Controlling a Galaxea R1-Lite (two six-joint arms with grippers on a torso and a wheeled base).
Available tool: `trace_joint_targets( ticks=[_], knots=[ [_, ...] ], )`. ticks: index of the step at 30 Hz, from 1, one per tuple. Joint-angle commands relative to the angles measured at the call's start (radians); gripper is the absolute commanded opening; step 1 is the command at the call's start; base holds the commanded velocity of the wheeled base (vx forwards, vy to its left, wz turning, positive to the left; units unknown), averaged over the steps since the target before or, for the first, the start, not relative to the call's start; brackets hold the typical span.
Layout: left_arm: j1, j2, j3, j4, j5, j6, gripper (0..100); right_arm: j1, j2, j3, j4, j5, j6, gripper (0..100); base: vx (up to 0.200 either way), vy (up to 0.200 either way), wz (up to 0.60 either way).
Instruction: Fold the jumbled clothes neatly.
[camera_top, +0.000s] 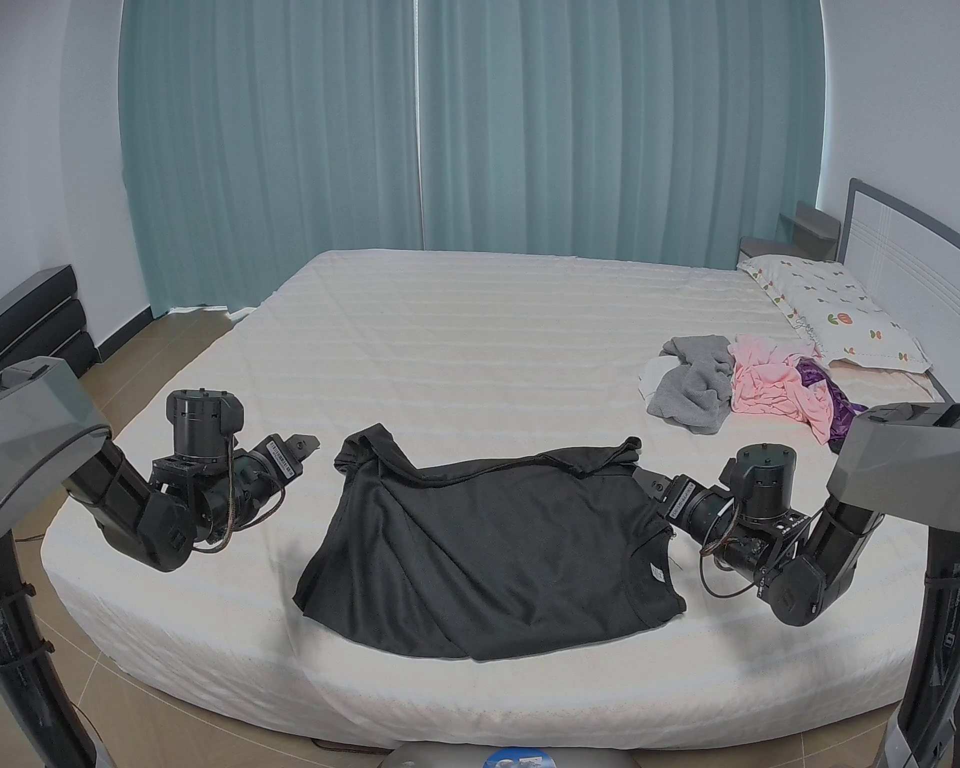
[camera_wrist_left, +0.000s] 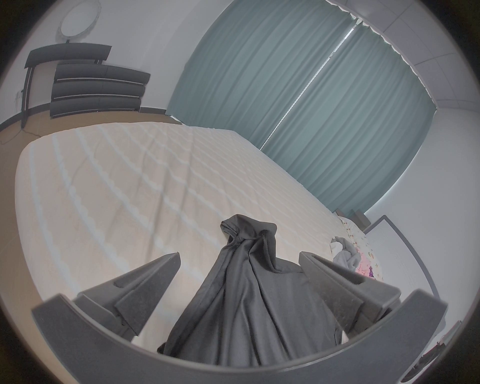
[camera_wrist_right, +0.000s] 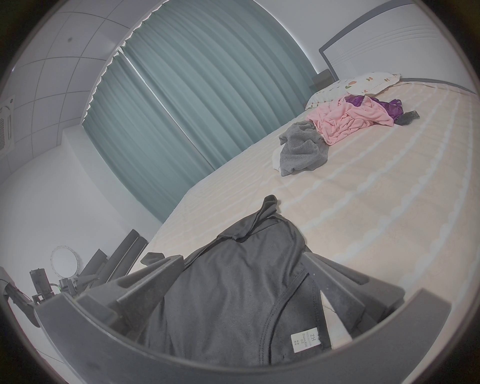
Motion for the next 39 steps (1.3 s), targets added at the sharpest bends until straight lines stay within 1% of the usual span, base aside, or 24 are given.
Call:
trace_joint_targets(
  ticks=[1,3,12,17,27,28,32,33,38,39],
  knots=[
    [-0.004,-0.045,0.036,-0.006,-0.004,-0.013,100,0.006,0.0,0.006,0.0,0.001,0.0,100,0.0,0.0,0.0],
    [-0.004,-0.036,0.043,-0.025,-0.01,-0.028,100,0.015,0.004,0.001,0.001,0.003,0.002,100,0.0,0.0,0.0],
    [-0.004,-0.013,0.058,-0.066,-0.014,-0.035,100,0.023,0.047,-0.028,0.0,0.01,0.007,100,0.0,0.2,0.0],
    [-0.011,-0.011,0.061,-0.072,-0.013,-0.036,100,0.019,0.076,-0.071,0.012,0.01,0.01,100,0.0,0.0,0.0],
    [-0.051,-0.007,0.073,-0.072,-0.017,-0.038,100,0.021,0.139,-0.149,0.036,0.01,0.016,100,0.0,0.0,0.0],
    [-0.056,-0.007,0.073,-0.072,-0.016,-0.036,100,0.021,0.144,-0.16,0.044,0.01,0.016,100,0.2,0.0,0.0],
    [-0.071,-0.007,0.073,-0.072,-0.014,-0.033,100,0.023,0.159,-0.197,0.078,0.009,0.016,100,0.2,0.0,0.0],
    [-0.076,-0.01,0.073,-0.074,-0.013,-0.036,100,0.023,0.168,-0.229,0.113,0.009,0.017,100,0.2,0.0,0.0],
    [-0.074,0.003,0.067,-0.066,-0.014,-0.038,100,0.023,0.194,-0.318,0.184,0.01,0.017,100,0.0,0.0,0.0],
    [-0.076,0.021,0.064,-0.068,-0.013,-0.038,100,0.023,0.21,-0.367,0.221,0.009,0.019,100,0.0,0.0,0.0]
  ],
)
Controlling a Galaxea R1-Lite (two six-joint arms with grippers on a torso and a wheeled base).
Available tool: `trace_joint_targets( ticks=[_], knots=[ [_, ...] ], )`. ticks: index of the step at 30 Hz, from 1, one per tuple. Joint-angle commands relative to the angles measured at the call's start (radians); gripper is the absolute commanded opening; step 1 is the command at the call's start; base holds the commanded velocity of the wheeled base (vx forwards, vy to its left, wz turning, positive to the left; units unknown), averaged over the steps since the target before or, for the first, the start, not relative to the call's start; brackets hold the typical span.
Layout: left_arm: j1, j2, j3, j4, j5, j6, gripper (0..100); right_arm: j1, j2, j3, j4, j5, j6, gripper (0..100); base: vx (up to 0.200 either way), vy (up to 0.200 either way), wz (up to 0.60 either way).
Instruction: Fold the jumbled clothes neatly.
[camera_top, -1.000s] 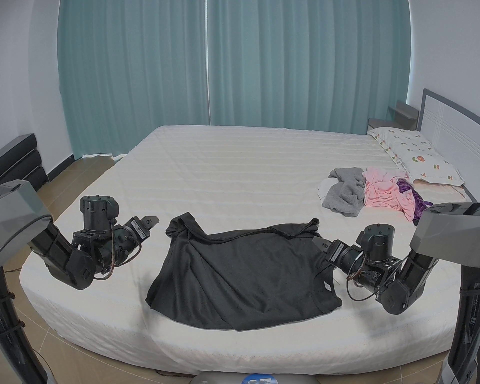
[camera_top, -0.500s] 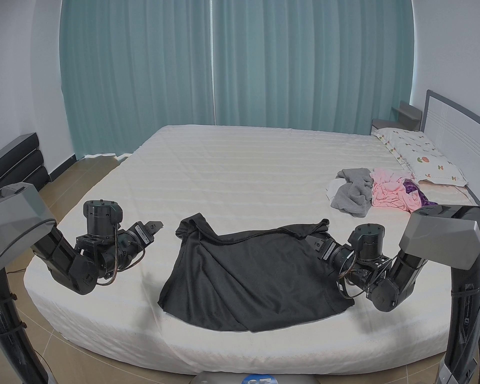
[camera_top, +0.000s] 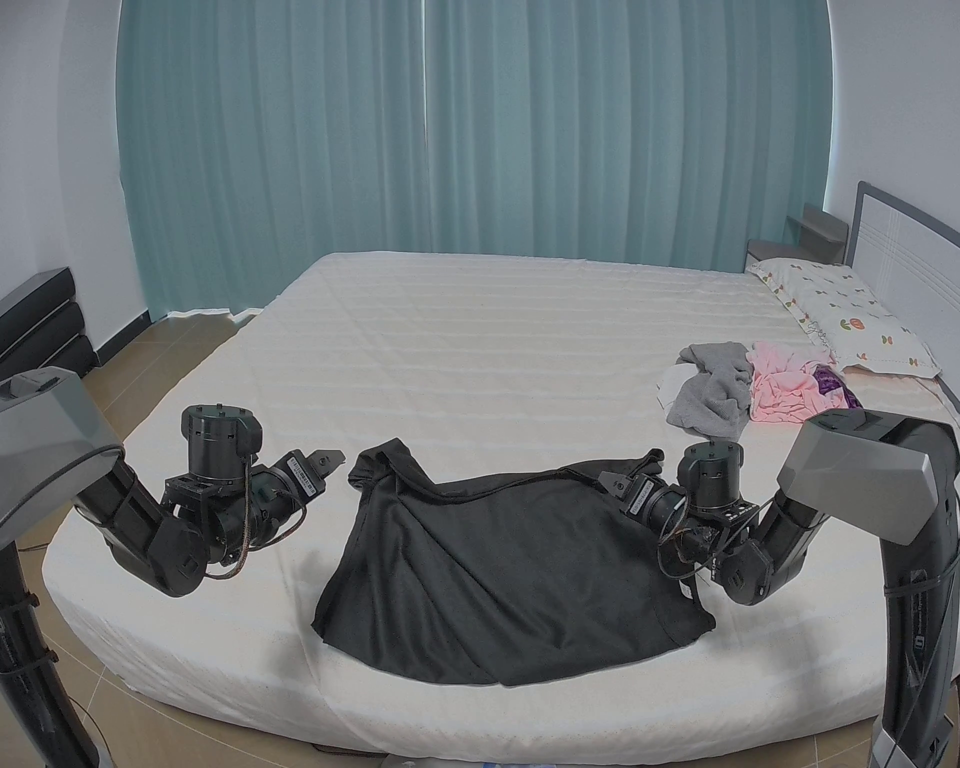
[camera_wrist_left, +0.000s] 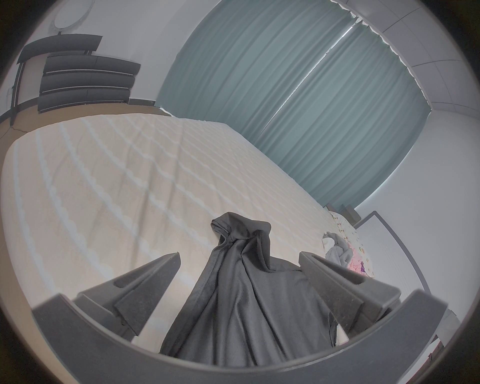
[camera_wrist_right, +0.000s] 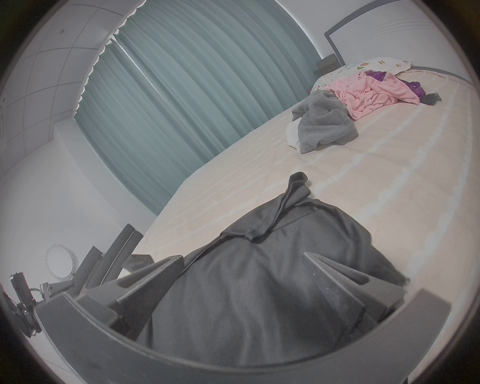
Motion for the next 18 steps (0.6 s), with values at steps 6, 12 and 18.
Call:
trace_joint_targets(
  ticks=[6,12,18],
  knots=[
    [-0.003,0.037,0.0,0.0,0.0,-0.001,100,0.001,0.11,-0.229,0.187,0.001,0.034,100,0.0,0.0,0.0],
    [-0.003,0.037,-0.001,0.0,0.002,-0.001,100,-0.006,0.164,-0.342,0.277,0.005,0.077,100,0.0,0.0,0.0],
    [-0.008,0.038,0.003,0.0,0.005,-0.044,100,-0.016,0.193,-0.442,0.382,0.053,0.107,100,0.0,0.0,0.0]
  ],
)
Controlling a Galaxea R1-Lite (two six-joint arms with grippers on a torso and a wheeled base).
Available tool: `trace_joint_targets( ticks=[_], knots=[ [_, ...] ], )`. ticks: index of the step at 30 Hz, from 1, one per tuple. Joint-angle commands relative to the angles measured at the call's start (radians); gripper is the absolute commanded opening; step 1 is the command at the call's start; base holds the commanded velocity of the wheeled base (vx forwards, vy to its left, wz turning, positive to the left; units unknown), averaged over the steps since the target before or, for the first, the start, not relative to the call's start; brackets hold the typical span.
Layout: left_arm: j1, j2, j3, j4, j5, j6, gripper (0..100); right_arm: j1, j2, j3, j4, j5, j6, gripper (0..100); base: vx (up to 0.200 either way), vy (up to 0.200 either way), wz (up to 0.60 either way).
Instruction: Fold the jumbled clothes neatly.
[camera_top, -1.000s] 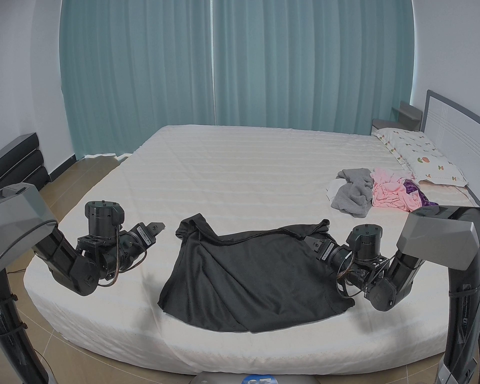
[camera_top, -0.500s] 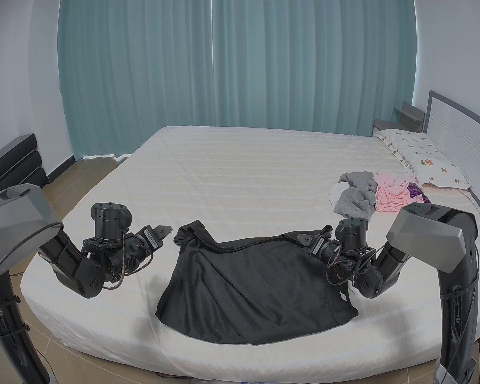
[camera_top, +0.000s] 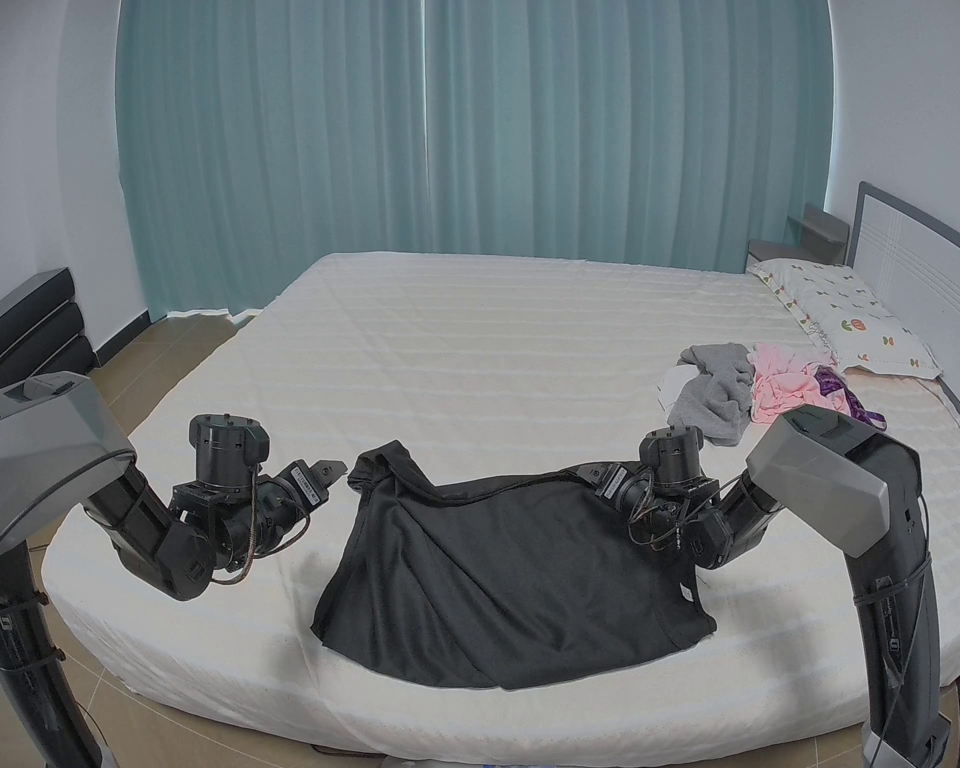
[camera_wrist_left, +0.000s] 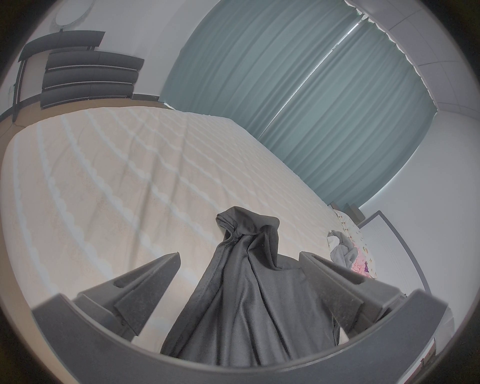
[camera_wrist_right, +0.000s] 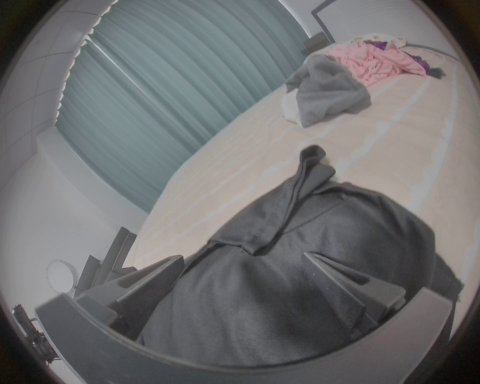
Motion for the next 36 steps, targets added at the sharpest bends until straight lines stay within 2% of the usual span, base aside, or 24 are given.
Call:
trace_joint_targets(
  ticks=[1,5,10,17,20,21,22,23,25,31,33,35,36],
  knots=[
    [-0.003,0.005,0.003,0.0,0.003,-0.025,100,-0.008,0.049,-0.079,0.065,0.022,0.012,100,0.0,0.0,0.0],
    [-0.003,0.006,0.008,0.0,0.006,-0.036,100,-0.008,0.097,-0.174,0.112,0.022,0.024,100,0.0,0.0,0.0],
    [-0.002,0.015,0.008,-0.004,0.006,-0.036,100,-0.003,0.127,-0.239,0.097,0.022,0.044,100,0.0,0.0,0.0],
    [-0.002,0.04,0.008,-0.02,0.007,-0.037,100,-0.008,0.198,-0.435,0.1,0.005,0.07,100,0.0,0.0,0.0],
    [-0.002,0.04,0.011,-0.023,0.009,-0.036,100,-0.014,0.204,-0.527,0.1,-0.034,0.072,100,0.0,0.0,0.0],
    [-0.002,0.04,0.02,-0.027,0.009,-0.036,100,-0.028,0.204,-0.592,0.097,-0.083,0.07,100,0.0,0.0,0.0],
    [-0.002,0.04,0.021,-0.027,0.009,-0.036,100,-0.029,0.204,-0.602,0.095,-0.092,0.07,100,0.0,0.0,0.0],
    [-0.002,0.038,0.029,-0.027,0.009,-0.034,100,-0.041,0.201,-0.664,0.088,-0.143,0.062,100,0.0,0.0,0.0],
    [-0.002,0.038,0.031,-0.027,0.01,-0.034,100,-0.06,0.192,-0.704,0.072,-0.175,0.055,100,0.0,0.0,0.0],
    [-0.002,0.04,0.031,-0.027,0.01,-0.033,100,-0.1,0.117,-0.607,0.076,-0.173,0.046,100,0.0,0.0,0.0],
    [-0.002,0.04,0.031,-0.027,0.01,-0.031,100,-0.103,0.091,-0.533,0.082,-0.149,0.039,100,0.0,0.0,0.0],
    [-0.002,0.04,0.031,-0.027,0.01,-0.031,100,-0.103,0.091,-0.533,0.082,-0.149,0.039,100,0.0,0.0,0.0],
    [-0.003,0.042,0.027,-0.027,0.01,-0.03,100,-0.104,0.052,-0.388,0.068,-0.075,0.007,100,0.0,0.0,0.0]
  ],
)
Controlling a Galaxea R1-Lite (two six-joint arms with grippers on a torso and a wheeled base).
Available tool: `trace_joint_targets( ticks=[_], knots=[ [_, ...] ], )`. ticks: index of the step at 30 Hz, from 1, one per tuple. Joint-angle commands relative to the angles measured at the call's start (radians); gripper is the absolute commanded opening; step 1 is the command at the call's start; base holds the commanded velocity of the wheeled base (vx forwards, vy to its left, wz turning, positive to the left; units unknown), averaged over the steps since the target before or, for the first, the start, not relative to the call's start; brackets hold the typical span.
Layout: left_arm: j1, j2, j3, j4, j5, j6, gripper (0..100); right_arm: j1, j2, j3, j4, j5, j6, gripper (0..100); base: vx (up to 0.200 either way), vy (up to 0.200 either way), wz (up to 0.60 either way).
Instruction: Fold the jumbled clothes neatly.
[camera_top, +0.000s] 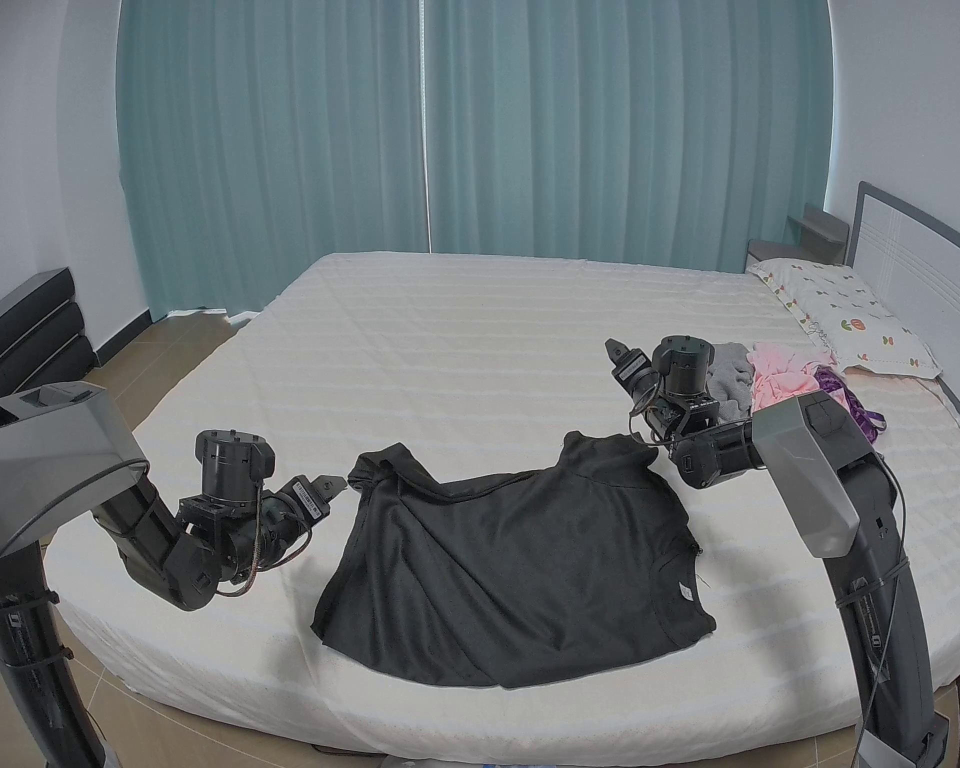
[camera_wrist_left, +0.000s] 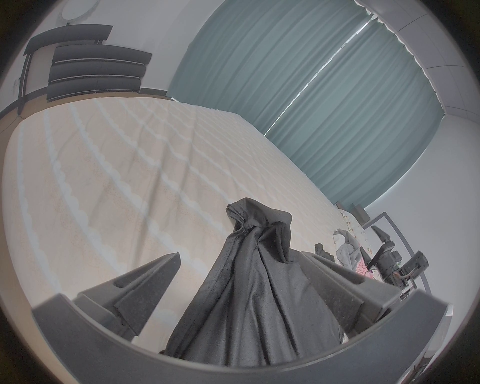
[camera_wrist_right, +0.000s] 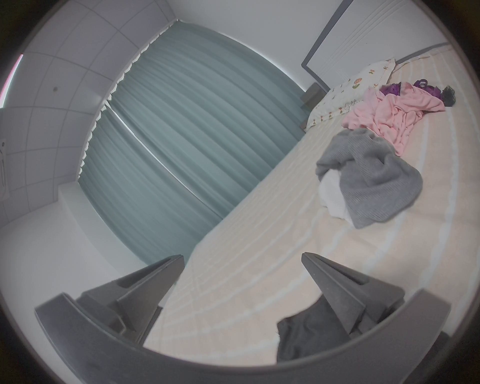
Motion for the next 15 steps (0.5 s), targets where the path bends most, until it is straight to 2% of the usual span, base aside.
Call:
trace_joint_targets(
  ticks=[1,6,7,12,15],
  knots=[
    [-0.004,0.005,0.0,-0.001,-0.001,0.003,100,-0.028,-0.118,0.287,-0.012,0.089,-0.042,100,0.0,0.0,0.0],
    [-0.002,0.015,-0.008,0.0,-0.004,0.006,100,-0.037,-0.195,0.46,-0.048,0.111,-0.044,100,0.0,0.0,0.0],
    [-0.002,0.035,-0.019,-0.001,-0.002,0.013,100,-0.045,-0.241,0.558,-0.08,0.123,-0.05,100,0.0,0.0,0.0],
    [-0.002,0.095,-0.048,-0.001,0.001,0.066,100,-0.065,-0.373,0.828,-0.184,0.209,-0.084,100,0.0,0.0,0.0],
    [-0.005,0.115,-0.051,0.0,-0.002,0.078,100,-0.082,-0.433,0.96,-0.233,0.231,-0.131,100,0.0,0.0,0.0]
  ],
)
